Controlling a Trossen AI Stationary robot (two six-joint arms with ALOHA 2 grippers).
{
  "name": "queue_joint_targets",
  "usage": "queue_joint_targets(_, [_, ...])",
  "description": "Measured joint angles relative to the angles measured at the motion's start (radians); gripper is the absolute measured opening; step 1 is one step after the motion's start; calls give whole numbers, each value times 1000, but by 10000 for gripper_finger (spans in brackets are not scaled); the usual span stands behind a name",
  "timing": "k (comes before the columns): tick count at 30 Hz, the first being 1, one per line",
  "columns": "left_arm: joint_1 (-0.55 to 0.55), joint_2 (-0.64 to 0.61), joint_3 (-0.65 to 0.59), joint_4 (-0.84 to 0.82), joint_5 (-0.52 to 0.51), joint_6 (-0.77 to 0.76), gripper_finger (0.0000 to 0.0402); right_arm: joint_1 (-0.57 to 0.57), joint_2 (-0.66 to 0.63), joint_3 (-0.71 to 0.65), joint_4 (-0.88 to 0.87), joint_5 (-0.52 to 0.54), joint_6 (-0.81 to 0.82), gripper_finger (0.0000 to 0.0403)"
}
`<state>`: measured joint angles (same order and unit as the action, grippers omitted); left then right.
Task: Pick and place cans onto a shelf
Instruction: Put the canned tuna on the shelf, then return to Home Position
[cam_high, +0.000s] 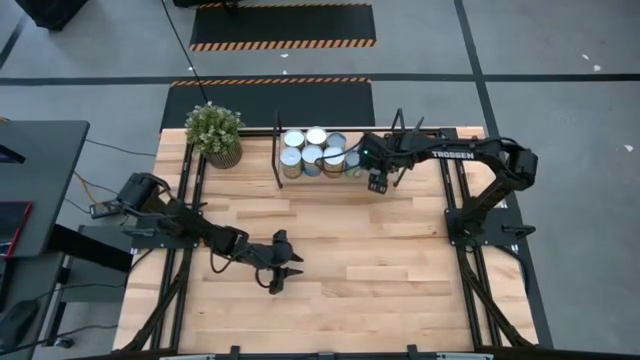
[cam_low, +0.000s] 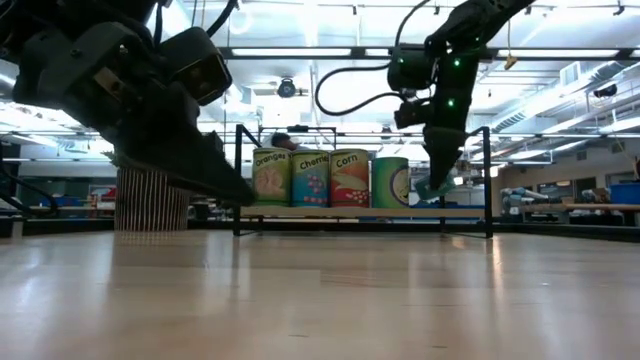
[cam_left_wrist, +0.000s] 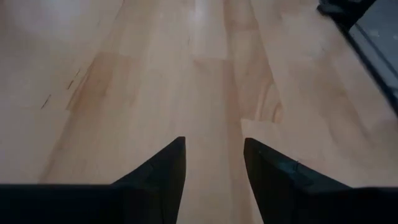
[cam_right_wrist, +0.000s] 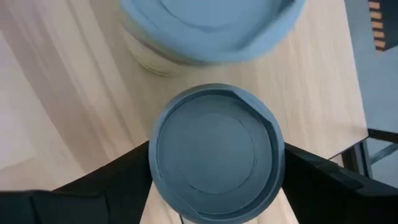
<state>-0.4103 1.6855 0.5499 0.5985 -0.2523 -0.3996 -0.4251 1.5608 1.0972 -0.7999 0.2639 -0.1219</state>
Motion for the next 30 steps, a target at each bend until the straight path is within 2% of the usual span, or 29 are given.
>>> queue_joint_targets(6, [0,-49,-1,-31,2,28,169,-31,0,-13,11,-23,-13,349])
queue_joint_targets(10, [0,-75,-1,-28,-4,49,169,-29,0,-13,20,-32,-17,354])
queue_joint_targets(15, [-4,-130,-1,-31,-5,95,169,-12,-18,29,-49,-32,-9,354])
queue_joint_targets(19, [-3,-233,-44,-37,-6,135,162,17,-106,28,-59,-31,13,354])
queue_joint_targets(22, [9,-342,-134,-2,-10,139,151,47,-206,-4,-34,-31,51,354])
queue_joint_targets(30, [21,-597,-360,183,-20,123,128,204,-448,-194,174,-23,194,354])
